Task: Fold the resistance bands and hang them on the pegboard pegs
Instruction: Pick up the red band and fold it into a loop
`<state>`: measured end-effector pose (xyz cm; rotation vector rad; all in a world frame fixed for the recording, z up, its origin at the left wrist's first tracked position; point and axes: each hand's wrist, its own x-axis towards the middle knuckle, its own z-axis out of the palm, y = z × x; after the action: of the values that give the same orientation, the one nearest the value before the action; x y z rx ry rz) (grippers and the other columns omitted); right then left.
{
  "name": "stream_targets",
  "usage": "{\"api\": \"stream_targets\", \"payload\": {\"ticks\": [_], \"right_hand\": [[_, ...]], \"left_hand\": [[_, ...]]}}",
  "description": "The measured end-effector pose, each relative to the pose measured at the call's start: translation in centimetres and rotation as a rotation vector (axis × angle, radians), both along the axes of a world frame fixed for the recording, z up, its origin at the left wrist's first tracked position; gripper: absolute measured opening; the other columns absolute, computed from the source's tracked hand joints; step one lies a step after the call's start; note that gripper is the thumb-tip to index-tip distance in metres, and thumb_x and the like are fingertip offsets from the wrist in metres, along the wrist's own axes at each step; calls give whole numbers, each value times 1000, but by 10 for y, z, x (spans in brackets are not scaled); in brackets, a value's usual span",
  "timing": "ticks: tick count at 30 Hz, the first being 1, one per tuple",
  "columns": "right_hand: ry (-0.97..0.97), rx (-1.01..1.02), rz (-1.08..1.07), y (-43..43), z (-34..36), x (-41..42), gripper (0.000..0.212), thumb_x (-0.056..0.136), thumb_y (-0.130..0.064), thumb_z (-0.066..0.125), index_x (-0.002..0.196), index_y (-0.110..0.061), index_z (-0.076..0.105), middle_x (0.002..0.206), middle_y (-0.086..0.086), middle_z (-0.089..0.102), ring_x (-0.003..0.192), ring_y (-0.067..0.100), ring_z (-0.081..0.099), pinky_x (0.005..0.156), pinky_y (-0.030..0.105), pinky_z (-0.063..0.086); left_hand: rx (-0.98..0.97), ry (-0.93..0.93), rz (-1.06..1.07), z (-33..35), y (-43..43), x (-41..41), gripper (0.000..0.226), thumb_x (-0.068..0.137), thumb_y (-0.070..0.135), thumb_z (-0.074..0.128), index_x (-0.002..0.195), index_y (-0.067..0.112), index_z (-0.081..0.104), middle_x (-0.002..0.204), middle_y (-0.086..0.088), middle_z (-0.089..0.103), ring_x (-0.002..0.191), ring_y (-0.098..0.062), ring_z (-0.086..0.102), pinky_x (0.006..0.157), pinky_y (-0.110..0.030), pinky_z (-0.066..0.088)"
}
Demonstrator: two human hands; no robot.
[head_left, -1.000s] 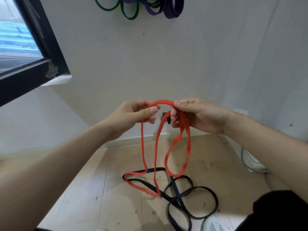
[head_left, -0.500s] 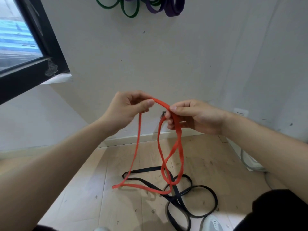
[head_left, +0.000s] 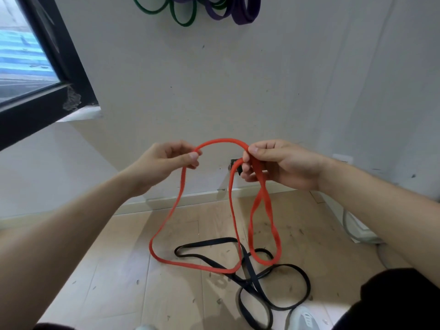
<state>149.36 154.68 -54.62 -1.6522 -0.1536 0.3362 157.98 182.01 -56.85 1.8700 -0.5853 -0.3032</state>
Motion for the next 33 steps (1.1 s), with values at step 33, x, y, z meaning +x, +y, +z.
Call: {"api": "stream_targets", "payload": {"ticks": [33], "right_hand": [[5, 78, 11, -5, -6, 5, 31, 101, -28, 48, 93, -10, 72, 90, 11, 69, 92, 26, 65, 106, 53, 44]], "left_hand": [[-94, 38, -10, 5, -13, -11, 28, 86, 25, 77, 110, 12, 72, 88, -4, 75, 89, -17, 73, 82, -20, 54]]}}
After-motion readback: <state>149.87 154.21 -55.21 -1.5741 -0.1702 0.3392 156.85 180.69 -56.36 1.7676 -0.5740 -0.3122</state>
